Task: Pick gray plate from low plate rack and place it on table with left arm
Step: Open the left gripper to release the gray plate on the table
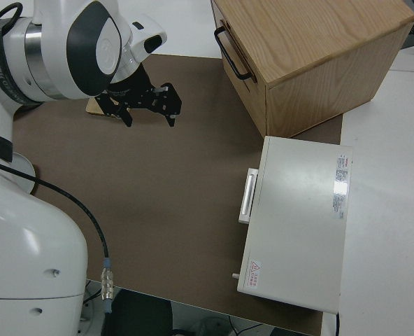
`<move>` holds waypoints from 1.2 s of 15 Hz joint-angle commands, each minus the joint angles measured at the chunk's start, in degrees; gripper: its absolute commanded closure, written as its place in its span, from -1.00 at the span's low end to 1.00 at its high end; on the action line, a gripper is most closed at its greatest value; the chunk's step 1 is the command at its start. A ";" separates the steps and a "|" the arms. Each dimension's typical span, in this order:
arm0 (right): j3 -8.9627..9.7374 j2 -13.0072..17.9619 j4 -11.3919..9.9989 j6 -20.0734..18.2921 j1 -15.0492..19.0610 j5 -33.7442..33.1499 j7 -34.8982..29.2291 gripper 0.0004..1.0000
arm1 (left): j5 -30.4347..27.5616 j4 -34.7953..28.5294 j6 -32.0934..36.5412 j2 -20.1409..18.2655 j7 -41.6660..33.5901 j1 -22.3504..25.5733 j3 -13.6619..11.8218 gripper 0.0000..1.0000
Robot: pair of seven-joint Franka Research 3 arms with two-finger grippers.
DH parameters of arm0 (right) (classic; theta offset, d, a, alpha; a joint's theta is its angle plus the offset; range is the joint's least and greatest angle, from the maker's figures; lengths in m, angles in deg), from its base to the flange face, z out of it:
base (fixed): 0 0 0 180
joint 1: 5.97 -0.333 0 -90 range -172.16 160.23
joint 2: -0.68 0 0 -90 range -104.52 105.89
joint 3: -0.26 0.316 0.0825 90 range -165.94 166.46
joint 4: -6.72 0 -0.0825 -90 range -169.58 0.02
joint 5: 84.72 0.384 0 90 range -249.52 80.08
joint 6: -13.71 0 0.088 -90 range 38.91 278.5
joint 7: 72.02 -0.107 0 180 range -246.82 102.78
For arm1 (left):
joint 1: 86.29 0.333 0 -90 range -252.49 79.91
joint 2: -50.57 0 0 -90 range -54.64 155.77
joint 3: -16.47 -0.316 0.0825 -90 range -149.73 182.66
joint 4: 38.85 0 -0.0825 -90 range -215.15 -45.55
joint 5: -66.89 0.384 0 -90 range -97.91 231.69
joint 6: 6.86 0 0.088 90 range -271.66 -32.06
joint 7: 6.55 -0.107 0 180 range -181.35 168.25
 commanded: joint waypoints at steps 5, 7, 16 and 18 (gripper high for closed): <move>1.22 0.12 0.42 -0.64 1.36 -0.37 -0.68 -0.97 | -0.69 -0.51 -1.30 -0.28 -0.76 -0.32 -0.14 -0.65; 1.13 0.12 0.42 -0.64 1.36 -0.37 -0.68 -0.97 | -0.42 -0.51 -1.47 -0.36 -0.41 -0.32 -0.14 -0.71; 1.13 0.12 0.42 -0.64 1.36 -0.37 -0.68 -0.97 | 5.01 1.68 -1.56 -2.82 5.89 -0.49 0.30 -0.93; 1.13 0.12 0.42 -0.64 1.36 -0.37 -0.68 -0.97 | 9.92 4.14 -0.43 -4.40 11.86 -0.85 1.35 -0.96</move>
